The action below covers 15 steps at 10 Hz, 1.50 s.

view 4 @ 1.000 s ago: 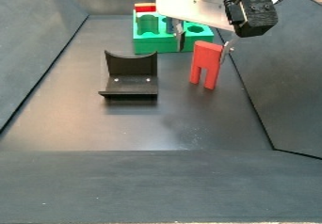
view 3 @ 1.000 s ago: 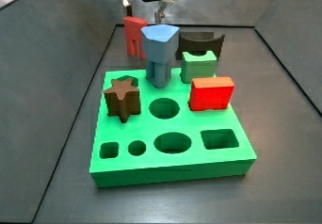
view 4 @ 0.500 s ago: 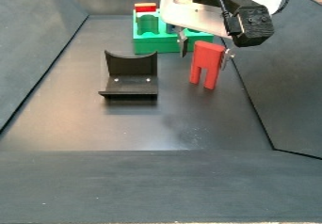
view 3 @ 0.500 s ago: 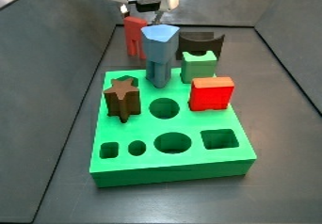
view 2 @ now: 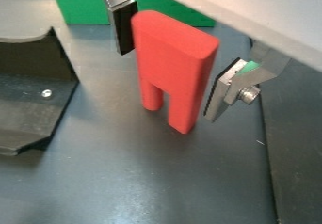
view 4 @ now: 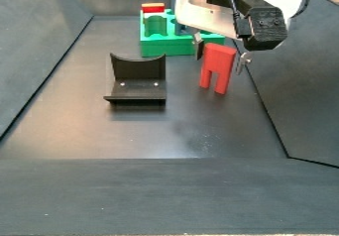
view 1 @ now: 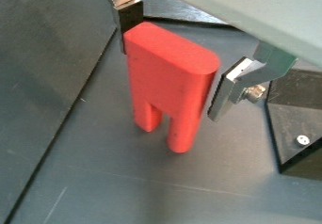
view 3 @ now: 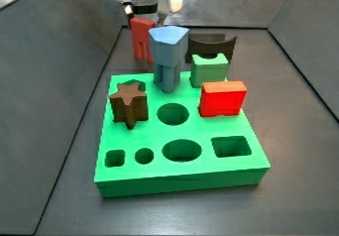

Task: Pick up the square-circle object. Move up. Move to above the board. Insert the square-circle object.
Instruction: Pick up the square-circle object.

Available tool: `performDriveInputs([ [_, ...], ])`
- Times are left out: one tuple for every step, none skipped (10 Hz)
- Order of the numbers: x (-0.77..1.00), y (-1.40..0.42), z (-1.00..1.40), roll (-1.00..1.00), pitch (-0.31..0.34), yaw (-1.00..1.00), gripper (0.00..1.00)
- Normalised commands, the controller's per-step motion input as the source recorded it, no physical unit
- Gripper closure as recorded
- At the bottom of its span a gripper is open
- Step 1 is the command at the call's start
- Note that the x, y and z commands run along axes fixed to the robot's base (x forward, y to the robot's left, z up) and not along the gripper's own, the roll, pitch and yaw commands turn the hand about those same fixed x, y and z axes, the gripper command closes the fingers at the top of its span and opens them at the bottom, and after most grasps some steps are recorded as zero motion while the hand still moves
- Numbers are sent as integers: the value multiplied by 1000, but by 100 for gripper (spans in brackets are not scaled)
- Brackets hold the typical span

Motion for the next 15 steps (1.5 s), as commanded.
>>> performDriveInputs([
  [-191,0,-146,0,-90,-94,0],
  [-229,0,-183,0,-93,-74,0],
  [0,0,0,0,-9,0,0],
  [0,0,0,0,0,0,0],
  [0,0,0,0,0,0,100],
  [0,0,0,0,0,0,100],
  [0,0,0,0,0,0,100],
  [0,0,0,0,0,0,100],
  [0,0,0,0,0,0,100],
  [0,0,0,0,0,0,100],
  [0,0,0,0,0,0,100],
  [0,0,0,0,0,0,100],
  [0,0,0,0,0,0,100],
  [0,0,0,0,0,0,100],
  [0,0,0,0,0,0,100],
])
